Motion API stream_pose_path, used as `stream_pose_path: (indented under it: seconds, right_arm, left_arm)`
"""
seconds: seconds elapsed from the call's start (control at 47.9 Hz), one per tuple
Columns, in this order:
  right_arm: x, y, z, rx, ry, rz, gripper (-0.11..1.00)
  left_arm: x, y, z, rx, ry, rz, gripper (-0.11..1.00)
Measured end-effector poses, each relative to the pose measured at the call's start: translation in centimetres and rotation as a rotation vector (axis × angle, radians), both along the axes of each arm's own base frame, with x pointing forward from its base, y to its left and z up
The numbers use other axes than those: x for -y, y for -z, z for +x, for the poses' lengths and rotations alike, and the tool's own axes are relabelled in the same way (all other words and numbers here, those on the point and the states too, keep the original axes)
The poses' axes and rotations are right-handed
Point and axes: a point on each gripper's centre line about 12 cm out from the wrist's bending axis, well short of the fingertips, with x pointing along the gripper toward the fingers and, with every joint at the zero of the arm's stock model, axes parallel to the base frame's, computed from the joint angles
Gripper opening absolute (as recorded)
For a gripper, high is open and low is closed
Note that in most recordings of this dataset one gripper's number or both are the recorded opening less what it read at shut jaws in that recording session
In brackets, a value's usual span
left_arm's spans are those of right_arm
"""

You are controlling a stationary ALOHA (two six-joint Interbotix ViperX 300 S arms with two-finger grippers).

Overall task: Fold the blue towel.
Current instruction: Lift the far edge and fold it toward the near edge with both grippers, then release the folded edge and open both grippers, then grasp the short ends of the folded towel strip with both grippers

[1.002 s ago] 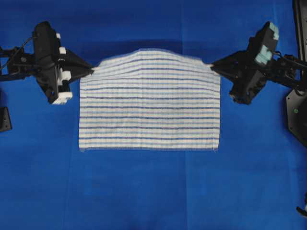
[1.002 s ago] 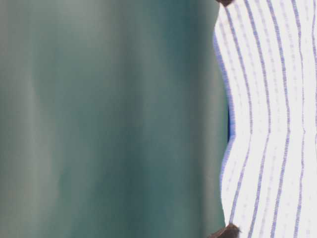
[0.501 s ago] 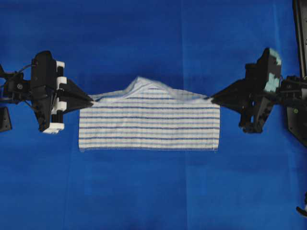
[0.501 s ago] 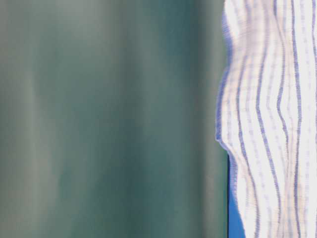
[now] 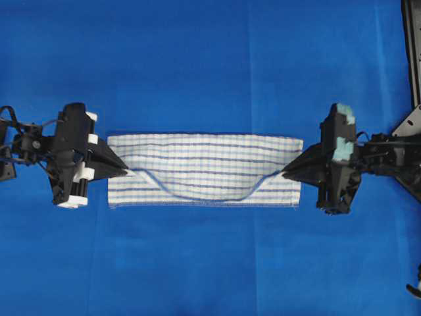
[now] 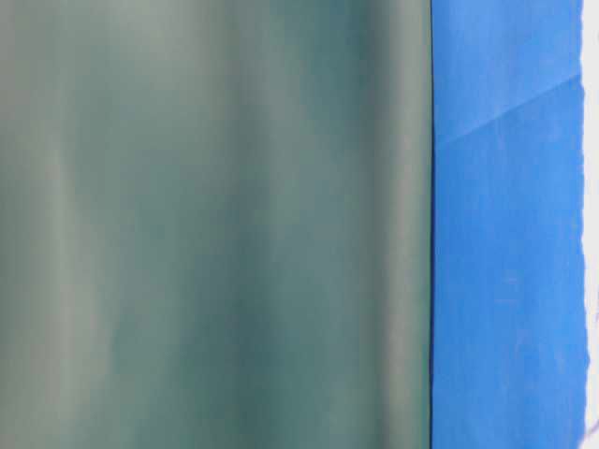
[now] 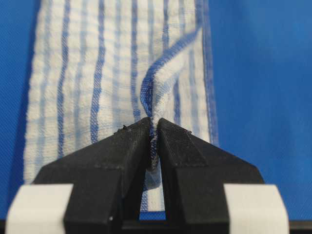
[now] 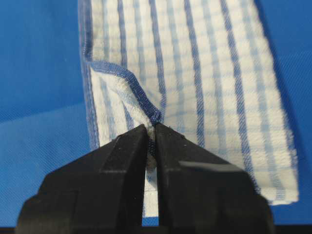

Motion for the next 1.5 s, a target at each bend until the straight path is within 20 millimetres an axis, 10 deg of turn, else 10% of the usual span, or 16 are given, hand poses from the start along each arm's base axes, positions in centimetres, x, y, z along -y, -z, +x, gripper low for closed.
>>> stream_pose_path:
  seconds: [0.438, 0.668, 0.793, 1.169, 1.503]
  right_arm:
    - [-1.7, 1.2, -0.5, -0.08, -0.014, 0.049, 0.08]
    - [-1.8, 1.4, -0.6, -0.097, -0.026, 0.049, 0.65]
    - [-1.8, 0.8, -0.6, -0.076, -0.038, 0.045, 0.92]
    - [1.4, -3.9, -1.3, 0.104, -0.037, -0.048, 0.88]
    - [5.8, -2.9, -1.7, 0.023, 0.054, -0.131, 0.87]
  left_arm:
    - [0.5, 0.2, 0.4, -0.012, 0.015, 0.0, 0.17]
    - [0.5, 0.2, 0.2, -0.05, -0.006, -0.024, 0.81]
    - [0.6, -0.8, 0.2, -0.052, -0.004, -0.028, 0.83]
    - [-1.6, -3.1, 0.0, -0.026, -0.066, -0.015, 0.81]
    - [-5.3, -1.9, 0.4, -0.067, -0.101, 0.105, 0.81]
